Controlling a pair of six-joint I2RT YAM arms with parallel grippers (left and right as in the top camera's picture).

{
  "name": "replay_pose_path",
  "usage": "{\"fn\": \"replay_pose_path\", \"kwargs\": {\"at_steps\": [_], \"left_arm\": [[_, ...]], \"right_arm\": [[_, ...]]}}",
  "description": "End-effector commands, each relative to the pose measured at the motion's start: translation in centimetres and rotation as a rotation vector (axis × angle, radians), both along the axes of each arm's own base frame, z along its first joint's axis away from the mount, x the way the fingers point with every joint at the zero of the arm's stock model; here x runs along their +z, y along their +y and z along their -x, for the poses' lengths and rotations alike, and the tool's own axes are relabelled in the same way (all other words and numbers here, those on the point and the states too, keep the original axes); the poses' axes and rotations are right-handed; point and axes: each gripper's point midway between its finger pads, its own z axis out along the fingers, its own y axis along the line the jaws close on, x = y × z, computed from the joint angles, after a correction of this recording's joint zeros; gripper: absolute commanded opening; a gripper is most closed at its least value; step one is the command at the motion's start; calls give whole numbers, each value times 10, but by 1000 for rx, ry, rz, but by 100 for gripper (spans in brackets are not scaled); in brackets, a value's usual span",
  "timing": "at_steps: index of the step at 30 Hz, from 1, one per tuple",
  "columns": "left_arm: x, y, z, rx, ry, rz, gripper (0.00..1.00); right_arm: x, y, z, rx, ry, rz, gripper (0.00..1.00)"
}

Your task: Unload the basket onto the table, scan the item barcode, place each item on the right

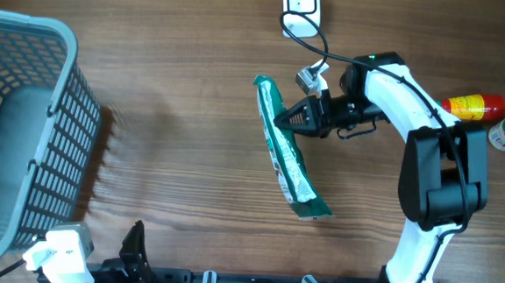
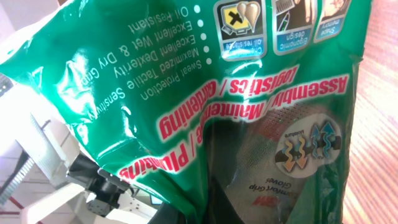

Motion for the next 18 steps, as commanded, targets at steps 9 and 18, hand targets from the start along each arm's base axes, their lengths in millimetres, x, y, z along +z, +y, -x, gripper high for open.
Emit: {"fn": "replay_pose_path", "kwargs": {"at_steps": [9, 18], "left_arm": [[10, -27, -3, -141, -50, 65, 100], [38, -104, -3, -626, -176, 285, 100]], "right_arm": [[55, -7, 17, -14, -24, -5, 4], [110, -24, 24, -94, -56, -85, 4]]}}
